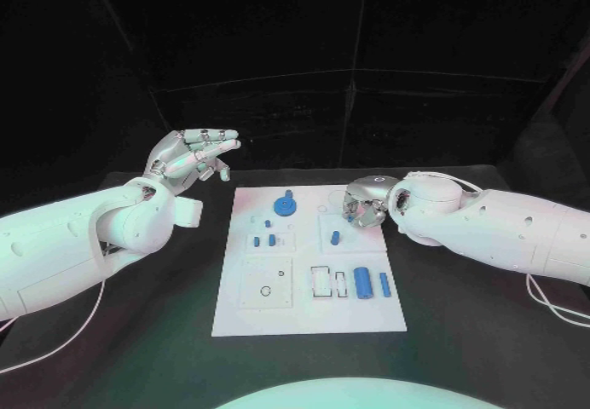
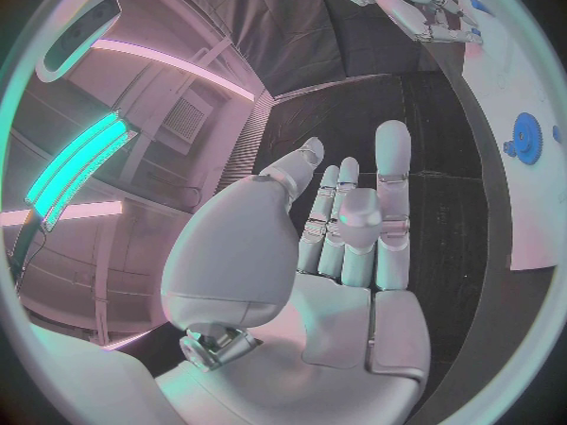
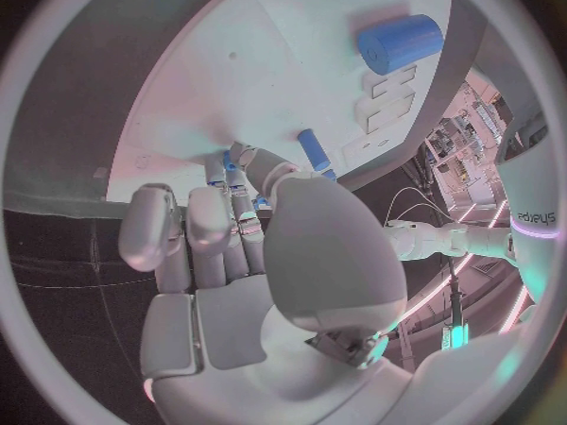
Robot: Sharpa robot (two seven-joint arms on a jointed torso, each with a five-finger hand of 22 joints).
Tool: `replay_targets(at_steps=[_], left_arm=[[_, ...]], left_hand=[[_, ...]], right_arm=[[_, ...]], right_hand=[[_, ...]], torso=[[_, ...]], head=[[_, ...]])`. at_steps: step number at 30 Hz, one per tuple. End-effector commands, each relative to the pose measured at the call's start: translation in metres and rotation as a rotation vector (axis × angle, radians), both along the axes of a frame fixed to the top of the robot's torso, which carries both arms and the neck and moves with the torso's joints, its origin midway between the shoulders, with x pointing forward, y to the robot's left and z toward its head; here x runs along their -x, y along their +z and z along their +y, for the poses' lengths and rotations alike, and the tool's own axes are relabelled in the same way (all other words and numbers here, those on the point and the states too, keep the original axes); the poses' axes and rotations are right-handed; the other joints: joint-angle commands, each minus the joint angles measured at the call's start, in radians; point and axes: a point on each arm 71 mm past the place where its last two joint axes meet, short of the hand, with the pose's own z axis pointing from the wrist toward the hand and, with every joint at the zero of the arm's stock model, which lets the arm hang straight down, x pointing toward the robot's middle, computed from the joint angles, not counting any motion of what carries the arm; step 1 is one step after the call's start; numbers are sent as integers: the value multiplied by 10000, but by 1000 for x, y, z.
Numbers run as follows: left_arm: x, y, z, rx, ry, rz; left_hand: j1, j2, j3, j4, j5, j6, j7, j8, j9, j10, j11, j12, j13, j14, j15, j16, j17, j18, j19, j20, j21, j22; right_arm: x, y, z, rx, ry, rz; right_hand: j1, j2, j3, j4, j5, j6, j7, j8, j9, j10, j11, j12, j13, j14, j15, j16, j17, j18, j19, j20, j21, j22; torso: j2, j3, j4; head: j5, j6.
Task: Assemble the parts on the task board
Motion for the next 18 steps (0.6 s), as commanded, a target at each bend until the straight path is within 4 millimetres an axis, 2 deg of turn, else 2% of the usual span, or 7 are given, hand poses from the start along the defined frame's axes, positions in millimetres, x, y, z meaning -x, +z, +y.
replay_targets(at_steps=[1,8,12,18], left_arm=[[0,2,0,149,-31,-142],[-2,2,1,126,8,-133],[-2,1,2,109,41,-127],[-3,1,4,92,76,-122]], left_hand=[[33,85,-11,-10,14,66,24,59,-6,96,4,59,-1,-71,9,-51,-16,138,-58,-9,-33,-16],[59,104,5,-21,17,70,21,61,-7,98,0,65,-3,-74,5,-51,-20,139,-57,-13,-46,-26],[87,119,20,-35,18,72,19,61,-9,98,-3,69,-6,-75,1,-51,-25,139,-54,-18,-57,-37],[101,123,28,-44,18,72,18,61,-9,96,-4,70,-8,-77,-1,-52,-29,139,-52,-20,-62,-41]], right_arm=[[1,-4,0,173,-41,22],[0,-1,0,9,-256,-452],[-1,0,-1,4,-308,-625],[1,3,-1,-129,-326,-977]], right_hand=[[6,141,105,22,-107,114,-21,37,16,107,-13,56,20,350,-39,109,30,-118,118,5,110,82],[139,598,459,33,-640,494,-149,147,73,484,-151,214,79,315,-144,217,-8,-230,406,-70,539,613],[188,705,570,1,-766,624,-186,181,96,601,-196,257,98,296,-176,216,-76,-275,514,-103,694,808],[226,716,638,-59,-803,685,-203,184,105,651,-219,262,103,291,-195,246,-88,-310,600,-125,815,963]], torso=[[3,5,0],[0,1,2],[-6,1,6],[-11,-4,13]], head=[[-21,3],[-55,-11],[-59,-7],[-55,-10]])
